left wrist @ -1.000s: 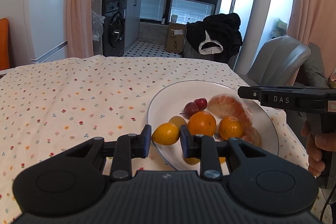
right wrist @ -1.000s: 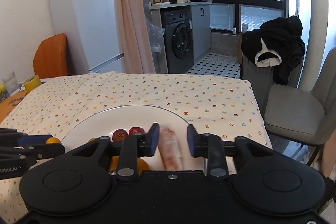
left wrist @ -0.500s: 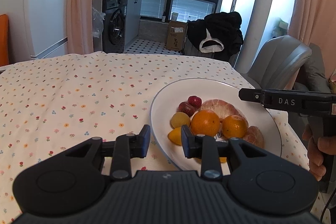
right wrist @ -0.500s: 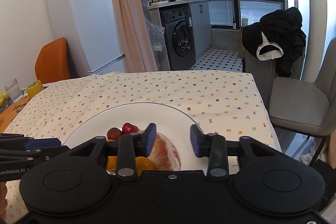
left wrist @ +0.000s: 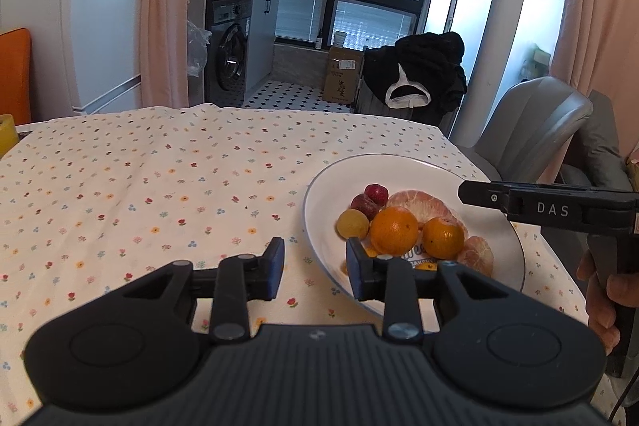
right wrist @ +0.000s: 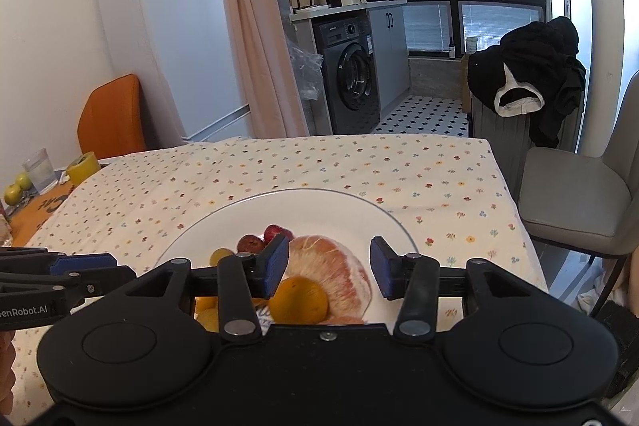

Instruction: Organize fruits

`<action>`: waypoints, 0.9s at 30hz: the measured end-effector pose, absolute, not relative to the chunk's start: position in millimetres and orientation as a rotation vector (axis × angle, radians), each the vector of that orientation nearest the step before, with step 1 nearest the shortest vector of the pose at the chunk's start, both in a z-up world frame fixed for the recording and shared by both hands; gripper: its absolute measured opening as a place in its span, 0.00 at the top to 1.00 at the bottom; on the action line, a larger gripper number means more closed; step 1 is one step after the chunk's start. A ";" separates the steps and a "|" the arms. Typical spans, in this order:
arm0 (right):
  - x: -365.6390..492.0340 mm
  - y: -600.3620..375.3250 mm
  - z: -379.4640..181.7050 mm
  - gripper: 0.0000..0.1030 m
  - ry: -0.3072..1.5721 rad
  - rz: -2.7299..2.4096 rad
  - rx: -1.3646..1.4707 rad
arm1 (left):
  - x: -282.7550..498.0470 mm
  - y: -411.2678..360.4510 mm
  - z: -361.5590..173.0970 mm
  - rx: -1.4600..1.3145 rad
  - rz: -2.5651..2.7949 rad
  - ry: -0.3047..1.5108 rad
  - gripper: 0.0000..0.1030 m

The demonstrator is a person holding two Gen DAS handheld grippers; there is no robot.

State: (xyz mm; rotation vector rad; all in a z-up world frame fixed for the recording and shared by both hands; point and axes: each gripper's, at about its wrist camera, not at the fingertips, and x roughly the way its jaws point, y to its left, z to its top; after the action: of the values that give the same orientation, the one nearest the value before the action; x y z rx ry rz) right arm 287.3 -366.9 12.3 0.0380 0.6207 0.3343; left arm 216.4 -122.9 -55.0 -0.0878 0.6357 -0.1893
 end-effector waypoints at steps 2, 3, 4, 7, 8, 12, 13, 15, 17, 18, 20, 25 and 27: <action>283.9 -366.1 13.2 0.55 0.622 0.335 0.042 | 212.9 -120.7 -53.0 -0.093 -0.182 0.635 0.68; 281.9 -365.6 13.9 0.55 0.622 0.336 0.045 | 211.0 -119.5 -52.1 -0.094 -0.179 0.633 0.68; 280.0 -365.1 14.7 0.55 0.621 0.337 0.048 | 209.1 -118.3 -51.0 -0.096 -0.175 0.630 0.67; 273.6 -363.5 16.8 0.53 0.620 0.339 0.056 | 203.4 -115.4 -48.0 -0.102 -0.168 0.626 0.62; 271.4 -363.3 17.7 0.51 0.620 0.339 0.059 | 201.6 -113.8 -47.2 -0.104 -0.165 0.625 0.61; 262.0 -360.0 19.1 0.48 0.626 0.344 0.066 | 191.5 -108.7 -43.7 -0.101 -0.148 0.619 0.45; 259.5 -358.4 19.3 0.48 0.629 0.348 0.065 | 189.0 -106.9 -42.8 -0.102 -0.142 0.618 0.41; 254.4 -355.3 19.9 0.48 0.635 0.357 0.064 | 184.4 -102.7 -41.4 -0.111 -0.134 0.619 0.38; 249.4 -352.6 21.0 0.48 0.632 0.360 0.066 | 179.4 -98.9 -38.8 -0.118 -0.127 0.623 0.35; 247.4 -351.9 21.5 0.47 0.633 0.362 0.069 | 177.0 -97.7 -37.8 -0.120 -0.122 0.625 0.34; 242.7 -350.1 23.1 0.45 0.631 0.365 0.076 | 171.3 -94.3 -35.6 -0.120 -0.113 0.623 0.29; 230.1 -345.5 30.3 0.33 0.613 0.372 0.082 | 158.1 -85.7 -29.5 -0.127 -0.090 0.614 0.24; 226.7 -344.0 33.6 0.32 0.614 0.377 0.090 | 152.9 -81.9 -26.9 -0.130 -0.083 0.609 0.23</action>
State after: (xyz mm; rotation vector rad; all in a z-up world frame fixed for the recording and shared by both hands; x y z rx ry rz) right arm 226.7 -344.0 33.6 0.0903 0.6144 0.3775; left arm 152.9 -81.9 -26.9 -0.1296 0.6092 -0.0834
